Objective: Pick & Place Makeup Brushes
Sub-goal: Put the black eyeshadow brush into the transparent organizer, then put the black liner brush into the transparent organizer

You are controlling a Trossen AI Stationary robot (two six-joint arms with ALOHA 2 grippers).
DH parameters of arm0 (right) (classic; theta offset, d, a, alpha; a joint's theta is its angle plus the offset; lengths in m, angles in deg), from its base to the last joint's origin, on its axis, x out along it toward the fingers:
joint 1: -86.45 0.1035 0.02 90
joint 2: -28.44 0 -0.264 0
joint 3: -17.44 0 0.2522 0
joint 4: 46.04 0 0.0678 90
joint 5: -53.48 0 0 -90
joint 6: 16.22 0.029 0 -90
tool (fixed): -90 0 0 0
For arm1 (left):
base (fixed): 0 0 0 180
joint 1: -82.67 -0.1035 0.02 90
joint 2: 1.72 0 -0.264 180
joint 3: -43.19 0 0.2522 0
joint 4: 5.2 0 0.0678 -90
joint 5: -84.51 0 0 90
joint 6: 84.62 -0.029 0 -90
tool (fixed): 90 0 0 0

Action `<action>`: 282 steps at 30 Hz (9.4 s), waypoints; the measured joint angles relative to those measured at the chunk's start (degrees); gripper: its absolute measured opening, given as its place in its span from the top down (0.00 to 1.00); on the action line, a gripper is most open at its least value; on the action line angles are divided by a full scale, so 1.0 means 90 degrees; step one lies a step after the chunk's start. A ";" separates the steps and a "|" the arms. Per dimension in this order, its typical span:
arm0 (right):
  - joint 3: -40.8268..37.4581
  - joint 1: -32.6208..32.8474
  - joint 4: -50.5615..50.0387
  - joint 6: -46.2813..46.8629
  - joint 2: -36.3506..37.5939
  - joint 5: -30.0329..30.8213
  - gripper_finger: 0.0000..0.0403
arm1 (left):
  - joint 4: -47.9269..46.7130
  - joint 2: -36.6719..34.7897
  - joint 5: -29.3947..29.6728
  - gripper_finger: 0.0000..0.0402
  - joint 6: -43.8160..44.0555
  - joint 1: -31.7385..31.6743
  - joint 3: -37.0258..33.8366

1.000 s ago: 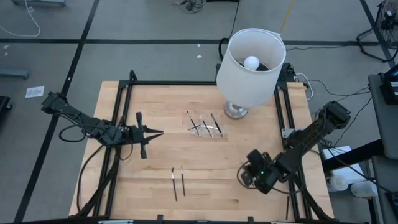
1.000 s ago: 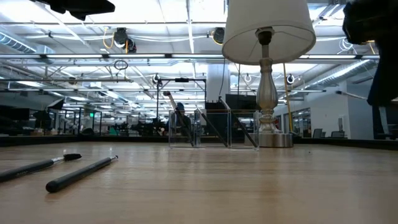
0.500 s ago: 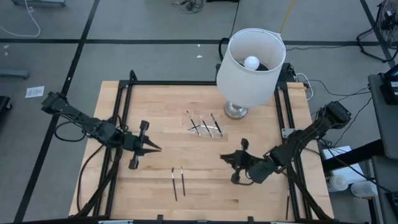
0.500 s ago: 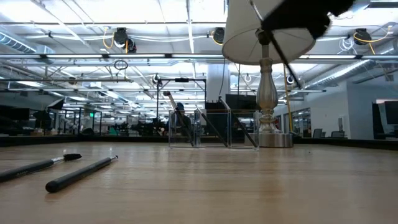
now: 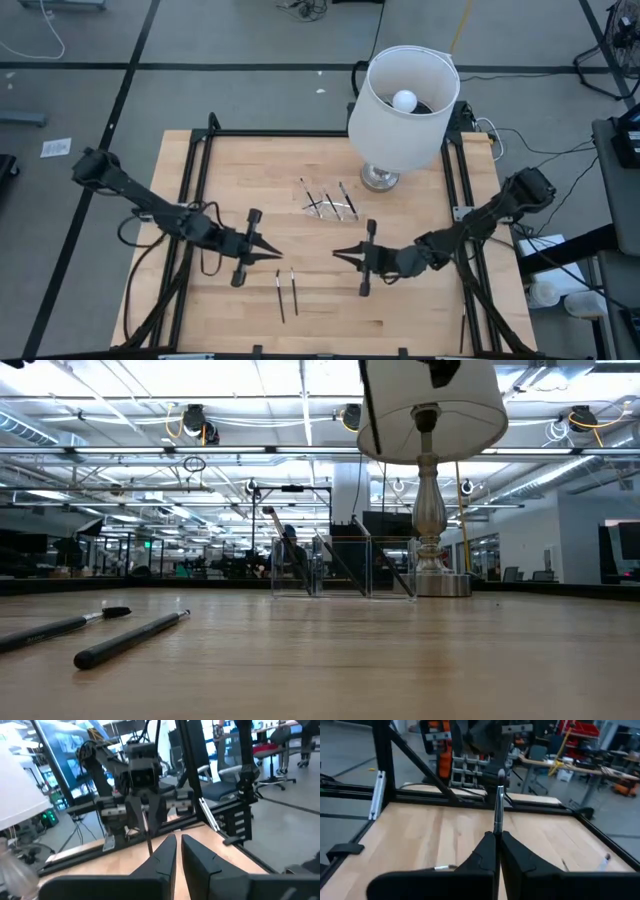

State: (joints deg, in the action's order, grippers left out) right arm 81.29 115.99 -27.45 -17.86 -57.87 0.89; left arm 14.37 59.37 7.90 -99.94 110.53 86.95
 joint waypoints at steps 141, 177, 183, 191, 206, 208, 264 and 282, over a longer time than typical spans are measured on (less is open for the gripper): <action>-0.2868 -0.0875 -0.1341 0.2098 0.2048 0.2150 1.00 | 0.4482 0.4580 0.3671 0.98 0.1816 -0.1499 0.1387; -0.4226 -0.1024 0.0942 0.0197 0.2468 0.0329 1.00 | 0.3016 0.6633 0.6998 0.98 0.1935 -0.1536 0.3965; -0.4226 -0.1084 0.0958 0.0205 0.2468 0.0329 1.00 | 0.2492 0.6636 0.7026 0.98 0.2821 -0.1545 0.3795; -0.4226 -0.1081 0.0937 0.0365 0.2461 0.0312 1.00 | 0.1767 0.6636 0.7027 0.97 0.4303 -0.1678 0.3514; -0.4226 -0.1076 0.0844 0.0439 0.2459 0.0307 1.00 | 0.1110 0.6629 0.6421 0.95 0.5073 -0.1847 0.3524; -0.4226 -0.1076 0.0841 0.0438 0.2459 0.0307 1.00 | 0.1115 0.6629 0.6367 0.92 0.5053 -0.1849 0.3524; -0.4218 -0.0292 0.1978 0.0853 0.2459 0.0321 1.00 | -0.0023 0.0943 -0.1221 0.99 -0.0412 -0.1124 -0.0184; -0.3276 -0.0141 0.1871 0.2057 0.0866 0.0982 1.00 | -0.0892 0.0897 -0.1187 0.96 -0.1138 -0.1651 -0.0185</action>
State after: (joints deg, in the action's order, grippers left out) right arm 51.81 114.72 -10.61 0.66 -50.08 9.72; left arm 6.34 67.45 -2.77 -110.18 95.66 85.28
